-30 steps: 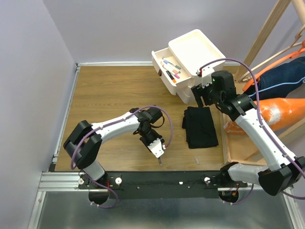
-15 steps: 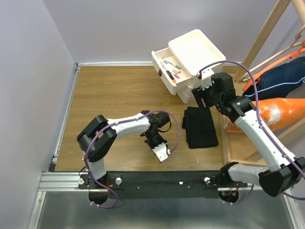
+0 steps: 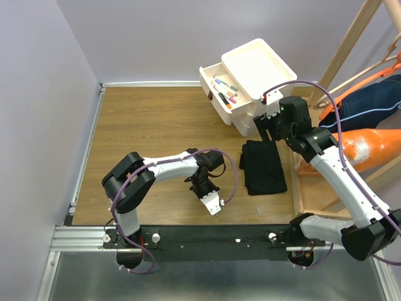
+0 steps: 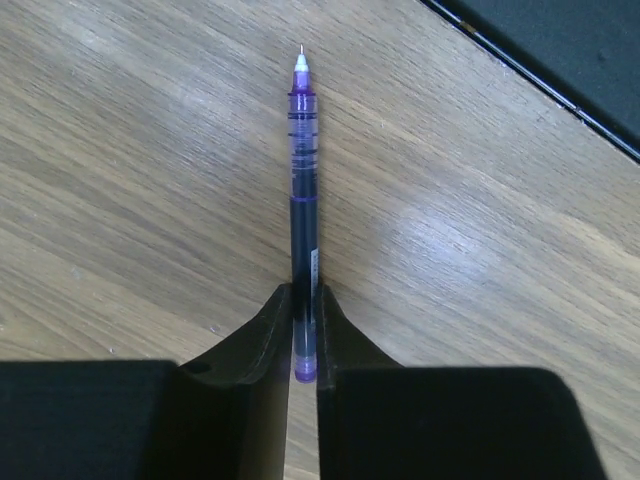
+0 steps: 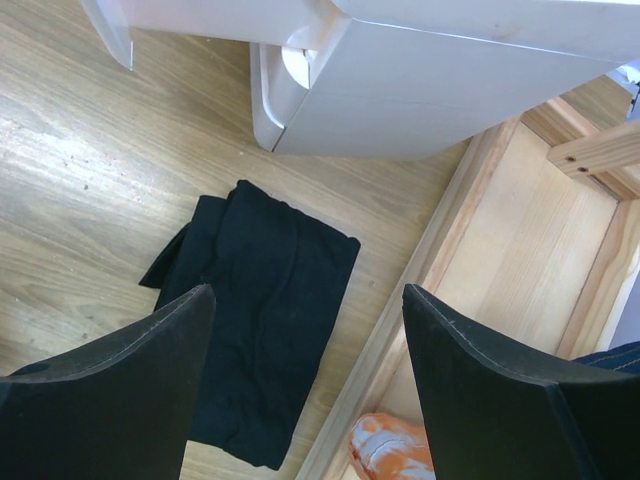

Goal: Sort the stationery into containers
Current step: Pick up the pen from the corner of the board.

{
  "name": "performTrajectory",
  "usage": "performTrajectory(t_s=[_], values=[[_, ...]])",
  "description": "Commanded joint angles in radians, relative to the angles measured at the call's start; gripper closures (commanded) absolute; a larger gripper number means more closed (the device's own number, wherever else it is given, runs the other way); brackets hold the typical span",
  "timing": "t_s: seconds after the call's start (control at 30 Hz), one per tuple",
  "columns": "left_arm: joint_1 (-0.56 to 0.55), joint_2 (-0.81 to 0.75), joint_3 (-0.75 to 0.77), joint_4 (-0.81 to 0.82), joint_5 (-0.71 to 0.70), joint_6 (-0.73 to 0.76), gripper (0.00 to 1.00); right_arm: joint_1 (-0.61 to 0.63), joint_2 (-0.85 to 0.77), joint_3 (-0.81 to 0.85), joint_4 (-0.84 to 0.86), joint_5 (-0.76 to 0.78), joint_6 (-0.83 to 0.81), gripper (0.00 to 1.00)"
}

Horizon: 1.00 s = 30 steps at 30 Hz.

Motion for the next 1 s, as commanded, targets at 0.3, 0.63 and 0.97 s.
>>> performTrajectory(t_s=[0.3, 0.63, 0.97], values=[[0.010, -0.116, 0.184, -0.128, 0.127, -0.542, 1.00, -0.015, 0.065, 0.150, -0.020, -0.031, 0.096, 0.17], [0.400, -0.291, 0.420, 0.029, 0.404, -1.139, 1.00, -0.015, 0.303, 0.597, -0.031, -0.500, 0.231, 0.17], [0.714, -0.314, 0.256, 0.955, 0.536, -2.178, 1.00, -0.015, 0.394, 0.612, 0.270, -0.988, 0.503, 0.19]])
